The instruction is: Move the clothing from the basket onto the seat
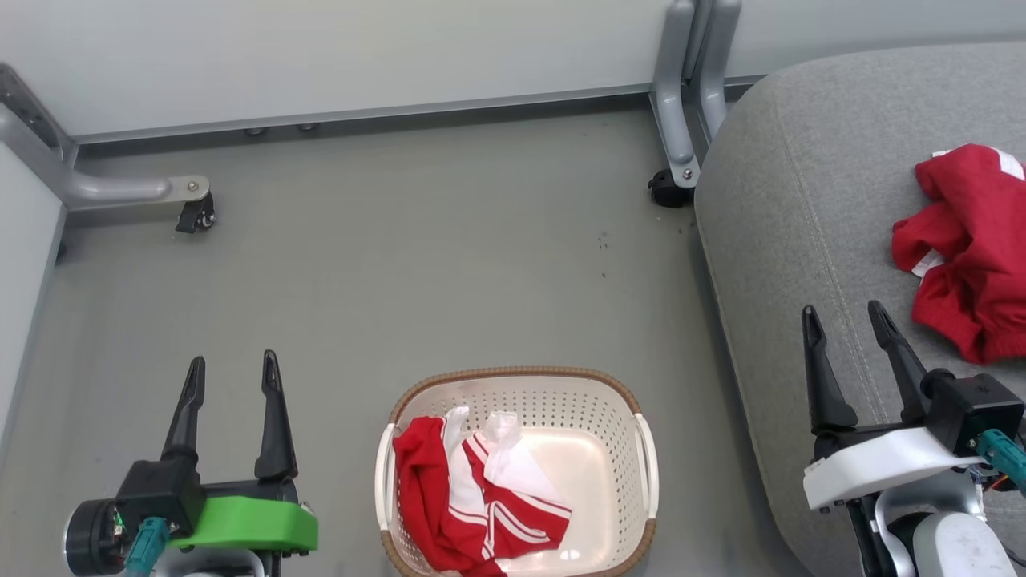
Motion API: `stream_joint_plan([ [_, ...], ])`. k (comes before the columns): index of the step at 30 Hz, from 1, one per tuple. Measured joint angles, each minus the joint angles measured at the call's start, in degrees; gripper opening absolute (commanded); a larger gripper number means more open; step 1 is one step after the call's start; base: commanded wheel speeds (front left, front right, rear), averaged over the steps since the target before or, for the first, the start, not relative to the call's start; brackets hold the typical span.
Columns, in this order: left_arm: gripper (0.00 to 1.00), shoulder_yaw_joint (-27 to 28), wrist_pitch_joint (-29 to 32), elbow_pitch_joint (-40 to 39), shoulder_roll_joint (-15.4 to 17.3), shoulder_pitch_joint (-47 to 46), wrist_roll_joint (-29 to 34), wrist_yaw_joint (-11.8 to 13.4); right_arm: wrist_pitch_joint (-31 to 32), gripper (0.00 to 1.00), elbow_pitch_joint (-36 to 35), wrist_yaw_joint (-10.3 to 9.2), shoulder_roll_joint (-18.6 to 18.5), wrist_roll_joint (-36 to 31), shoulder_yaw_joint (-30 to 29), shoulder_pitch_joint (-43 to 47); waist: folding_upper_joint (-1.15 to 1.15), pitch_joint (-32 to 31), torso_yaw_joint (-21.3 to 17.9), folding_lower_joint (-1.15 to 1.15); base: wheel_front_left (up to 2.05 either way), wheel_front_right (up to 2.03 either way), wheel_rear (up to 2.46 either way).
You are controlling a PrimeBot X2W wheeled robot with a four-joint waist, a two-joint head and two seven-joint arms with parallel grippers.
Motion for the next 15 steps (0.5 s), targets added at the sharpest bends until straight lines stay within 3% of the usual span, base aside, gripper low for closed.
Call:
stream_joint_plan([
  [15,1.0,0.5,0.0,3.1,-0.8,2.8,1.4,-2.1,2.5,1.0,-2.0,0.0,0.0,0.3,1.2,3.5,0.0,-3.4,-0.8,0.0,0.0,0.0,0.0],
])
